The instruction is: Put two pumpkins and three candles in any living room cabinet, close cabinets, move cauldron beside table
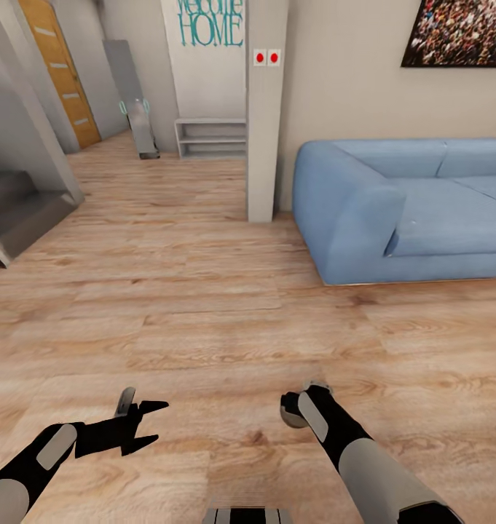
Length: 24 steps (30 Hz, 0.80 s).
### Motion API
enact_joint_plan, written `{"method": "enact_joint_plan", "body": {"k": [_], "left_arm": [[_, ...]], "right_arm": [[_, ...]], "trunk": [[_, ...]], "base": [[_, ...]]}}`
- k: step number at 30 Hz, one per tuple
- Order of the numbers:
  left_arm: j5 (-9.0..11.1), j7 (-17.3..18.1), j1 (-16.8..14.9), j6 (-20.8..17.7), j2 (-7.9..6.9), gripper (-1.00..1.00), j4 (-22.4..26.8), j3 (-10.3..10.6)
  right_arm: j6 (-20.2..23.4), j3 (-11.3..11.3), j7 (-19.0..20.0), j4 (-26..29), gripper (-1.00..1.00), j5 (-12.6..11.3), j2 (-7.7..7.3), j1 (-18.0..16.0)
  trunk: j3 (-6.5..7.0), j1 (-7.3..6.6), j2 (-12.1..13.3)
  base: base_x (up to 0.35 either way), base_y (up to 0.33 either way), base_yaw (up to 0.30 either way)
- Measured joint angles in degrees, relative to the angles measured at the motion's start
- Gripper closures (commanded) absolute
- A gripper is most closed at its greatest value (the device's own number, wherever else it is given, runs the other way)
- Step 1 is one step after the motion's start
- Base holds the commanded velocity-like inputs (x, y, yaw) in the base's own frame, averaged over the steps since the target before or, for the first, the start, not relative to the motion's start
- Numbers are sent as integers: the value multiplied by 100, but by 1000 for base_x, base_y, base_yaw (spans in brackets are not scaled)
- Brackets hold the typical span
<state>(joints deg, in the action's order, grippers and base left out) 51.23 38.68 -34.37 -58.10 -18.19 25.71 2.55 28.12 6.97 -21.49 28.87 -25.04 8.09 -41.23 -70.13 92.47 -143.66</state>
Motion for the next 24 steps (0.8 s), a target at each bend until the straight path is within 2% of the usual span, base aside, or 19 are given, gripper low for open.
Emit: {"method": "enact_joint_plan", "body": {"k": [17, 24], "left_arm": [[-4, 0, 0, 0, -7, -100, -5, 0], [-4, 0, 0, 0, -17, -100, -6, 0]], "right_arm": [[10, 6, 6, 49, 100, -3, 12, 5], [-16, 31, 4, 49, 100, 4, 9, 9]], "trunk": [[311, -44, 23], [448, -62, 32]], "base": [[-15, 3, -232], [-179, 0, -114]]}}
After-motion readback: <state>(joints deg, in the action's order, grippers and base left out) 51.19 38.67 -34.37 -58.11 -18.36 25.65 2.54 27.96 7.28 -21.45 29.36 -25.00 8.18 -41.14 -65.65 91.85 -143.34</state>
